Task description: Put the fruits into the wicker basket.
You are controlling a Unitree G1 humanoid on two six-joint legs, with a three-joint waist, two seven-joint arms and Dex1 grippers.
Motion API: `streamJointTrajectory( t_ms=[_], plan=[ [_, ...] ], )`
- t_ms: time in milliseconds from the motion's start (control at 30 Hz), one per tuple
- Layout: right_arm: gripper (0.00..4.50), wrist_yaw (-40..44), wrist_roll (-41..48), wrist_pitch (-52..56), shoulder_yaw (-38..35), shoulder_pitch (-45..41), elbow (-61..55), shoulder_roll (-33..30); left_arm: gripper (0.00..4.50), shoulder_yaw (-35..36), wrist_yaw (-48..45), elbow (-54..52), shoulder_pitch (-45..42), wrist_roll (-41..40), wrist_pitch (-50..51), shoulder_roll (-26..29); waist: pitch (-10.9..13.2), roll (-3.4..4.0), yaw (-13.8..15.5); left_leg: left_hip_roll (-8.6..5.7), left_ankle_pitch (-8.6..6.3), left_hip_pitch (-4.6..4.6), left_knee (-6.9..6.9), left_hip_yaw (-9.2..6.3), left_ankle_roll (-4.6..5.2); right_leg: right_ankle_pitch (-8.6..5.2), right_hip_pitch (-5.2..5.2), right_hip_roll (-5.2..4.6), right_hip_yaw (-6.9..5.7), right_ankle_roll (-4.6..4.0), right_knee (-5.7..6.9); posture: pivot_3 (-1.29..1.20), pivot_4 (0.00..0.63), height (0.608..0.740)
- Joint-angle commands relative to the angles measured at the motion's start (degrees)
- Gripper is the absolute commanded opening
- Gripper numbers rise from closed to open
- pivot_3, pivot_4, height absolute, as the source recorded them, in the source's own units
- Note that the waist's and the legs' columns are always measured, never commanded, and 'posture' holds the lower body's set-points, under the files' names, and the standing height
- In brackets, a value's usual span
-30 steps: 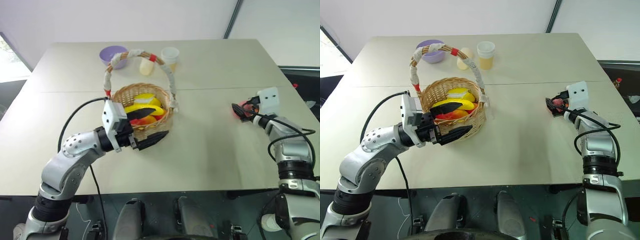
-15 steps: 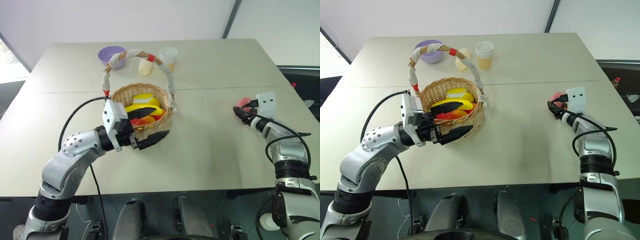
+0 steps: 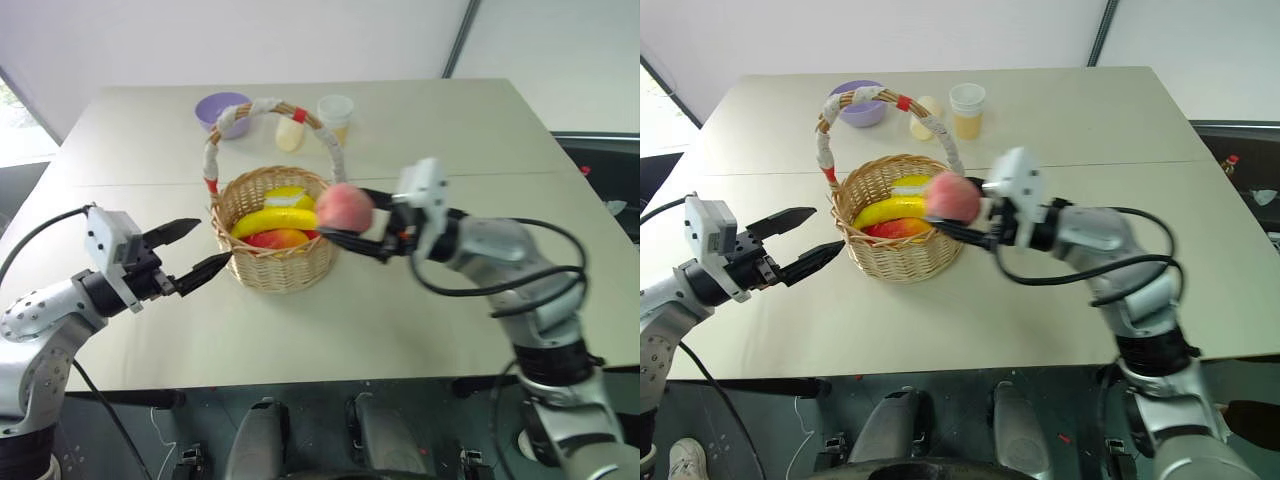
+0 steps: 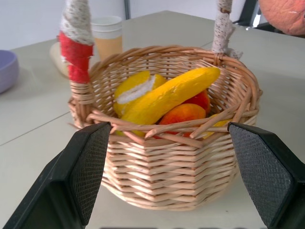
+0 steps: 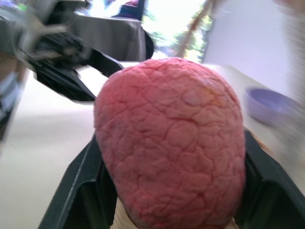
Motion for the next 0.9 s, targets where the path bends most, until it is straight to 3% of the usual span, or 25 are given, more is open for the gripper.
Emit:
streamJointTrajectory(
  t_ms=[33, 167, 300, 333, 467, 700, 800, 900],
  plan=[
    [2.29, -7.37, -5.09, 1.47, 2.12, -4.34, 5.93, 5.57, 4.22, 2.77, 1.11, -3.46, 0.76, -1.43, -0.74, -0.13, -0.01, -0.02, 0.07, -0.04, 0.00, -0.03, 0.00, 0.01, 0.00, 0.01, -0.02, -0.05, 0.00, 0.01, -0.01, 0.00, 0.150, 0.740],
    [2.29, -8.91, -8.21, -0.22, 3.50, -7.34, 13.08, 10.07, 4.22, 2.50, 2.49, -5.43, 2.30, -1.66, -0.65, -1.04, -0.03, -0.06, 0.06, -0.31, -0.01, -0.12, -0.05, -0.01, -0.01, 0.02, -0.07, -0.36, -0.01, 0.03, -0.05, 0.00, 0.150, 0.740],
    [4.22, -8.33, -9.02, -0.75, 3.50, -8.00, 13.82, 11.63, 4.22, 1.45, 3.86, -6.33, 1.82, -1.84, -0.34, -1.91, -0.02, -0.04, -0.25, -0.36, -0.02, -0.12, -0.08, -0.01, 0.00, 0.03, -0.10, -0.53, -0.03, 0.04, -0.04, 0.00, 0.150, 0.740],
    [4.43, -8.11, -9.24, -1.36, 3.41, -7.93, 13.17, 11.76, 4.22, 1.12, 4.07, -6.40, 1.55, -1.90, -0.27, -2.06, -0.02, -0.04, -0.28, -0.36, -0.01, -0.12, -0.09, -0.01, 0.00, 0.10, -0.11, -0.53, -0.03, 0.17, -0.02, 0.00, 0.150, 0.740],
    [4.43, -3.81, -5.30, -2.75, 0.88, -5.53, 6.26, 10.11, 4.22, -0.22, 4.34, -5.94, 0.25, -2.25, -0.07, -2.30, -0.02, -0.03, -0.35, -0.33, -0.01, -0.11, -0.10, -0.02, 0.00, 0.10, -0.12, -0.44, -0.03, 0.17, 0.00, 0.00, 0.150, 0.740],
    [4.43, 4.56, 11.80, 5.38, -11.21, 5.80, -10.19, -2.48, 4.22, -2.90, 3.19, -3.93, -2.98, -2.88, 0.44, -2.32, -0.03, -0.06, -0.02, -0.41, -0.05, -0.08, -0.12, -0.09, 0.05, 0.10, 0.04, -0.48, -0.10, 0.19, -0.13, 0.00, 0.150, 0.740],
    [4.43, 4.64, 11.47, 6.20, -14.71, 10.68, -10.62, -8.15, 4.22, -4.28, 2.75, -3.18, -4.16, -2.91, 0.49, -2.43, -0.02, -0.04, -0.28, -0.42, -0.04, -0.01, -0.12, -0.05, 0.05, 0.00, 0.06, -0.59, -0.10, 0.02, -0.12, 0.00, 0.150, 0.740],
    [4.43, 1.90, 8.95, 5.53, -15.43, 11.74, -7.84, -9.64, 4.22, -5.51, 2.68, -2.61, -5.37, -2.88, 0.47, -2.70, -0.02, -0.04, -0.55, -0.37, -0.04, 0.01, -0.12, -0.01, 0.05, 0.00, 0.04, -0.33, -0.02, 0.01, -0.10, 0.00, 0.150, 0.740]
  ],
)
